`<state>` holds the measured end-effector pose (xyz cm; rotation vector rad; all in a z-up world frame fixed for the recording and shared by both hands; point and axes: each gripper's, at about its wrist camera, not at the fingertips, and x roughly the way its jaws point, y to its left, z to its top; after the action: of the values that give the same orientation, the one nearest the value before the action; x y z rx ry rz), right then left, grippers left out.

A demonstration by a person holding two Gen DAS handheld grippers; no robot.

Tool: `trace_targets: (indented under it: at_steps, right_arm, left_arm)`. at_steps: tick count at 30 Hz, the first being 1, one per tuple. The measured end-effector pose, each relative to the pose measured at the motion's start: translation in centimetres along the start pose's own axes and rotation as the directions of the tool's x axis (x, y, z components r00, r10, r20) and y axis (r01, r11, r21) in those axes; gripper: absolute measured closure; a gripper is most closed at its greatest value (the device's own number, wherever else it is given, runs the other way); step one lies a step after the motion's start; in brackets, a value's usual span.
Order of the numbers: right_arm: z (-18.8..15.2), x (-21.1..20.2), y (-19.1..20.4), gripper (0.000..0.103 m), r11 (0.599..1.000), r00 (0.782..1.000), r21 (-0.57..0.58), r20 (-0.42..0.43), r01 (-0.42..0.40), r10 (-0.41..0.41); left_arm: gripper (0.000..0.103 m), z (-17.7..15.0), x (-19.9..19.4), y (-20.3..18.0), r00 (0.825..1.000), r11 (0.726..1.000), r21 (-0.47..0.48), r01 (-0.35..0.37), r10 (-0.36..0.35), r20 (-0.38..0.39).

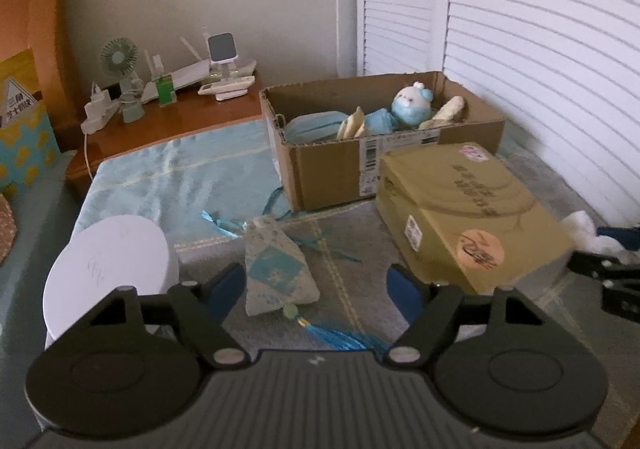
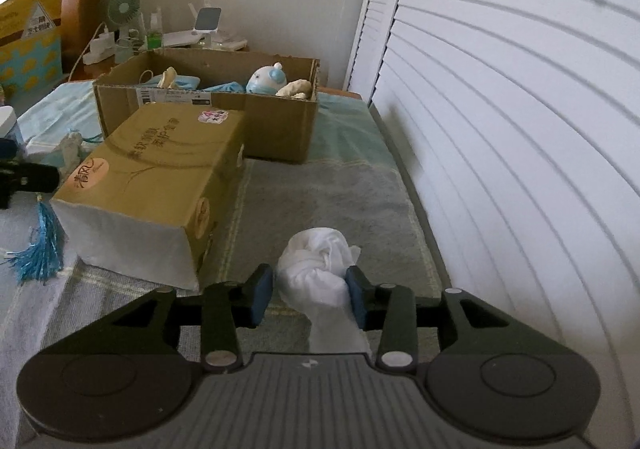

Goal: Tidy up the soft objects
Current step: 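Close the right tool on the white cloth, then close the left tool on the white-and-blue patterned sachet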

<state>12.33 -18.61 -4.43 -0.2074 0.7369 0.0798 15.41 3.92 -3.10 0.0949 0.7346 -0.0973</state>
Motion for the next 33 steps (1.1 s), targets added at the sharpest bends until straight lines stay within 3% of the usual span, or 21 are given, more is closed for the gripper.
trace_targets:
  at_steps: [3,10,14,18,19,20,23,29,33]
  right_arm:
    - [-0.1,0.0,-0.2,0.048,1.000,1.000,-0.001,0.007,-0.015,0.015]
    - [-0.1,0.1,-0.5,0.046,0.999,0.999,-0.004,0.018,-0.037,0.037]
    - [-0.1,0.2,-0.6,0.044,0.999,0.999,-0.001,0.025,-0.045,0.045]
    - [-0.1,0.2,-0.8,0.044,0.999,0.998,-0.002,0.033,-0.051,0.051]
    - [-0.1,0.2,-0.9,0.044,0.999,0.998,-0.001,0.035,-0.051,0.051]
    - [-0.1,0.2,-1.0,0.044,0.999,0.998,-0.001,0.034,-0.051,0.051]
    - [-0.2,0.3,-1.0,0.044,0.999,0.998,0.001,0.034,-0.049,0.049]
    - [-0.1,0.3,-1.1,0.044,0.999,0.998,0.003,0.033,-0.050,0.050]
    - [-0.1,0.4,-1.0,0.041,0.999,0.998,0.006,0.030,-0.049,0.049]
  left_arm:
    - [0.039,0.3,0.7,-0.5,0.999,0.998,0.028,-0.047,0.047,0.004]
    - [0.040,0.7,2.8,-1.3,0.984,0.983,0.051,-0.178,0.179,-0.001]
    - [0.054,0.9,4.2,-1.5,0.980,0.978,0.069,-0.195,0.198,-0.035]
    - [0.056,0.9,5.0,-1.5,0.976,0.977,0.055,-0.208,0.211,-0.056]
    - [0.063,0.9,5.1,-1.5,0.975,0.976,0.053,-0.213,0.216,-0.055]
    - [0.071,0.9,5.1,-1.4,0.975,0.976,0.050,-0.213,0.216,-0.056]
    - [0.075,0.9,5.0,-0.9,0.980,0.981,0.025,-0.191,0.193,-0.058]
    - [0.075,1.2,3.4,-0.8,0.995,0.996,0.026,-0.090,0.091,-0.037]
    - [0.069,1.0,3.0,-1.2,0.997,0.997,0.038,-0.068,0.070,-0.035]
